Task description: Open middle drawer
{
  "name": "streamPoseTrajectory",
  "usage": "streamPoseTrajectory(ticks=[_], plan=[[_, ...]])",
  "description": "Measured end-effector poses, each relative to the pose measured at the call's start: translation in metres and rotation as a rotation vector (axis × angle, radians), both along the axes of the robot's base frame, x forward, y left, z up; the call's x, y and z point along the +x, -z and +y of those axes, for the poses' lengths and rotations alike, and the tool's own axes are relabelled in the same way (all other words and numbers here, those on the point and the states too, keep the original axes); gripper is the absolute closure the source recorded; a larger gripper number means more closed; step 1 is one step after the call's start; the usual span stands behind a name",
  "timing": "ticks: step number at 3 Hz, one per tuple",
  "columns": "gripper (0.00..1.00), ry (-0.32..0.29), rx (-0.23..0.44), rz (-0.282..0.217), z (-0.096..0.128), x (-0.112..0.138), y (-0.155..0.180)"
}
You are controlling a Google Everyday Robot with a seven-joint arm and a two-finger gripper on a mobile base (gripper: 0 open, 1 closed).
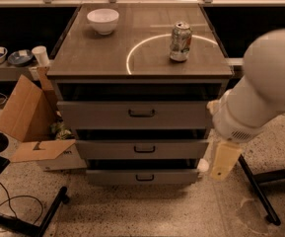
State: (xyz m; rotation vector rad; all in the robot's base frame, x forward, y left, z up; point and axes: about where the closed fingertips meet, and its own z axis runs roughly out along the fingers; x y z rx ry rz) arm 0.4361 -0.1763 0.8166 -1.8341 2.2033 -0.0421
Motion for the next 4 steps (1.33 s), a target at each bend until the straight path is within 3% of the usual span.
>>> streamPoseTrajectory(ticks=[1, 2, 3, 4], plan=[[0.00, 0.007, -0.094, 0.009, 0.010, 0.017, 0.117], [0.00, 0.030, -0.162, 0.005, 0.004, 0.038, 0.181], [0.00, 0.033, -0.227, 0.031, -0.009, 0.063, 0.221], [0.00, 0.028, -0.232, 0.037, -0.010, 0.063, 0.227]])
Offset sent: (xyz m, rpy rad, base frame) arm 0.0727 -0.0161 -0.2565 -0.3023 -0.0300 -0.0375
